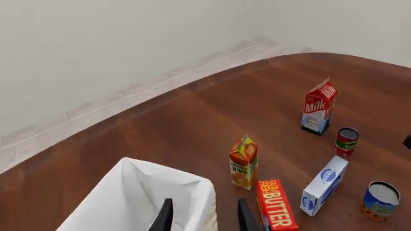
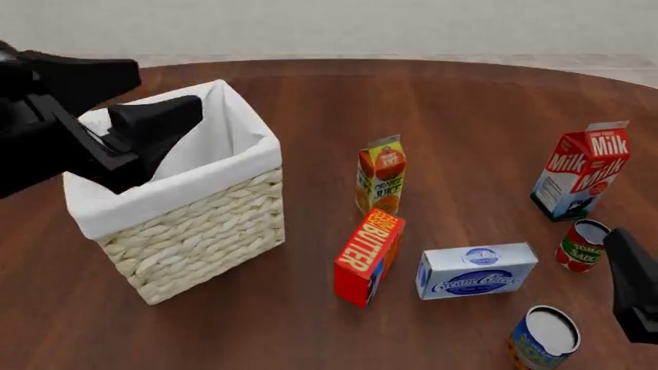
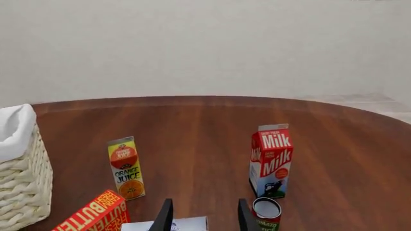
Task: Pick up the orange juice, and put it in the basket.
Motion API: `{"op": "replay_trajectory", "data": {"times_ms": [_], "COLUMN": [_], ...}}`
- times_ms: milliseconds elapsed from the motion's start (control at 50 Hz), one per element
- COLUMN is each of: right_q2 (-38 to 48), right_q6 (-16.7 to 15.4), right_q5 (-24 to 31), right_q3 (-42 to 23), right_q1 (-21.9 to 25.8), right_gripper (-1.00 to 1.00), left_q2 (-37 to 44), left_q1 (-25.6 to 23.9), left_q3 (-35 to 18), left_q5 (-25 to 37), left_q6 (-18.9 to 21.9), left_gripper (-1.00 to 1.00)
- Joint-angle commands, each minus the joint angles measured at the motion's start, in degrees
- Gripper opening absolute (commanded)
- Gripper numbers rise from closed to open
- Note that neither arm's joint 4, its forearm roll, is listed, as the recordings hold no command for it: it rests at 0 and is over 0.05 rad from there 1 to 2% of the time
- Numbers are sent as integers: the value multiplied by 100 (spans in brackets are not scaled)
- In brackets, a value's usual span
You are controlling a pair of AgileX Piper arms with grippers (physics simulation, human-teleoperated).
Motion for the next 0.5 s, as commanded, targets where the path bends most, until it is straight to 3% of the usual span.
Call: {"op": "replay_trajectory", "data": {"times_ms": [20, 60, 120, 180, 280, 320, 400, 500], "right_q2": [-25, -25, -27, -25, -23, -22, -23, -21], "right_q6": [15, 22, 35, 43, 40, 44, 45, 57], "right_q5": [15, 8, 31, 45, 47, 52, 52, 48], "right_q3": [-19, -8, -26, -32, -21, -18, -11, 2], "right_q1": [13, 19, 26, 40, 51, 49, 40, 24], "right_gripper": [100, 100, 100, 100, 100, 100, 100, 100], "left_q2": [1550, 1938, 2363, 2824, 3583, 3869, 4384, 4852], "left_q1": [-517, -500, -386, -587, -566, -558, -425, -491], "left_q3": [-975, -1263, -1449, -1904, -2379, -2432, -2788, -3032], "left_q5": [-184, -152, -330, -110, -47, -154, -2, 101], "left_q6": [274, 340, 911, 632, 896, 1339, 1352, 1709], "left_gripper": [100, 100, 100, 100, 100, 100, 100, 100]}}
